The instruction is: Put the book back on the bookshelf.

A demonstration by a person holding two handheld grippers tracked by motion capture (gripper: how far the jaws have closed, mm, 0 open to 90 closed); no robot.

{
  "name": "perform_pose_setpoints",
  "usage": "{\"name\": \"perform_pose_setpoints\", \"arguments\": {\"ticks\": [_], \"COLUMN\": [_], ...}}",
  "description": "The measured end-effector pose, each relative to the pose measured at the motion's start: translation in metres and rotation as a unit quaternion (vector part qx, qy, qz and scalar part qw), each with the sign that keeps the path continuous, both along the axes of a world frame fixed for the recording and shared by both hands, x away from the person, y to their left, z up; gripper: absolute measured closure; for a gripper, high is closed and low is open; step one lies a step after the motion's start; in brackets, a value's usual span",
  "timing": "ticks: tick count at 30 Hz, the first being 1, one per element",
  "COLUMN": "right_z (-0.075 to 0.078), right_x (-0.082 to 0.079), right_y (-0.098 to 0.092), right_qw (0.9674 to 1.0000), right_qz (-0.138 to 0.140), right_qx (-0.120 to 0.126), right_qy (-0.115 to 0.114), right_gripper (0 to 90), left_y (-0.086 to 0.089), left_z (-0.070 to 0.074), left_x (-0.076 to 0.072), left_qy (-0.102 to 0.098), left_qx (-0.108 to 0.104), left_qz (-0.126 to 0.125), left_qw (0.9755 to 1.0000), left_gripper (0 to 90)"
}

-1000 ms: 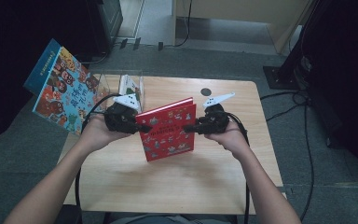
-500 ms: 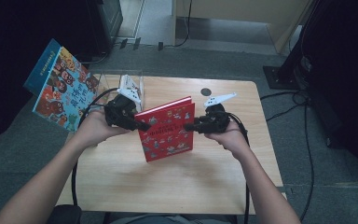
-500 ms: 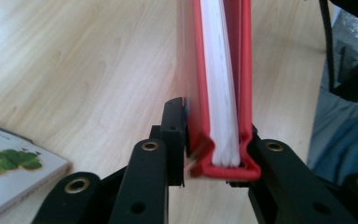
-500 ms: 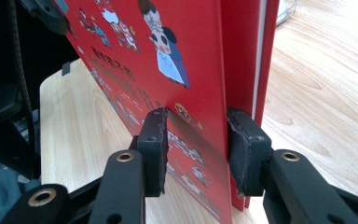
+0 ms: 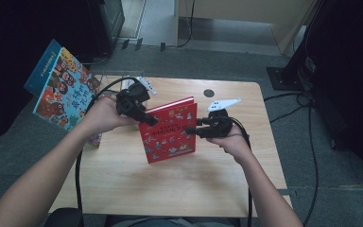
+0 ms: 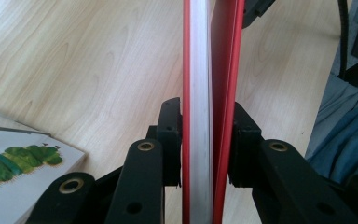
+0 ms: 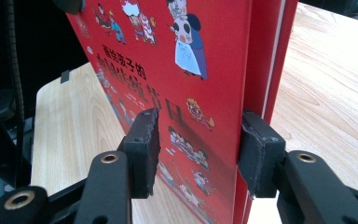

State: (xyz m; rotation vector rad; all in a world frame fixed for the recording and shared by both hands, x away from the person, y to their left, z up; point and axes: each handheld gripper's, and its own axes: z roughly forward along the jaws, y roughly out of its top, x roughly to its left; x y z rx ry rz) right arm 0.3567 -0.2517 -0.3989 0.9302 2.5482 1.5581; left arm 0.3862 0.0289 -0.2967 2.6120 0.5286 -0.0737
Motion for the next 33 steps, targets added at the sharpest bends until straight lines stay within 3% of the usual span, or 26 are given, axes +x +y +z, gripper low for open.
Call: {"name": "perform_pose_setpoints", "arguments": {"ticks": [3, 11, 20, 24, 26, 29, 33], "right_z": [0.000, 0.000, 0.000, -0.001, -0.002, -0.007, -0.013], "right_x": [-0.001, -0.002, -0.003, -0.004, -0.005, -0.005, -0.005], "right_y": [0.000, 0.001, 0.001, -0.002, -0.005, -0.012, -0.015], "right_qw": [1.0000, 0.9999, 0.9998, 0.9996, 0.9995, 0.9997, 0.9996], "right_qz": [0.002, 0.006, 0.012, 0.018, 0.010, -0.006, -0.015], "right_qx": [-0.001, -0.004, -0.006, -0.009, -0.016, -0.017, -0.019], "right_qy": [-0.004, -0.010, -0.012, -0.018, -0.026, -0.016, -0.013], "right_gripper": [52.5, 51.8, 51.1, 46.4, 43.8, 43.4, 44.0], "left_y": [-0.007, -0.032, -0.039, -0.038, -0.038, -0.037, -0.035], "left_z": [0.001, 0.007, 0.006, 0.008, 0.009, 0.010, 0.011], "left_x": [0.004, 0.008, 0.009, 0.007, 0.006, 0.005, 0.005], "left_qy": [0.008, 0.004, 0.013, 0.015, 0.013, 0.013, 0.026], "left_qx": [0.011, 0.053, 0.061, 0.068, 0.081, 0.081, 0.076], "left_qz": [-0.005, -0.026, -0.038, -0.038, -0.038, -0.044, -0.022], "left_qw": [0.9999, 0.9982, 0.9973, 0.9969, 0.9959, 0.9957, 0.9966], "left_gripper": [71.1, 69.5, 71.8, 76.5, 79.2, 79.9, 80.0]}}
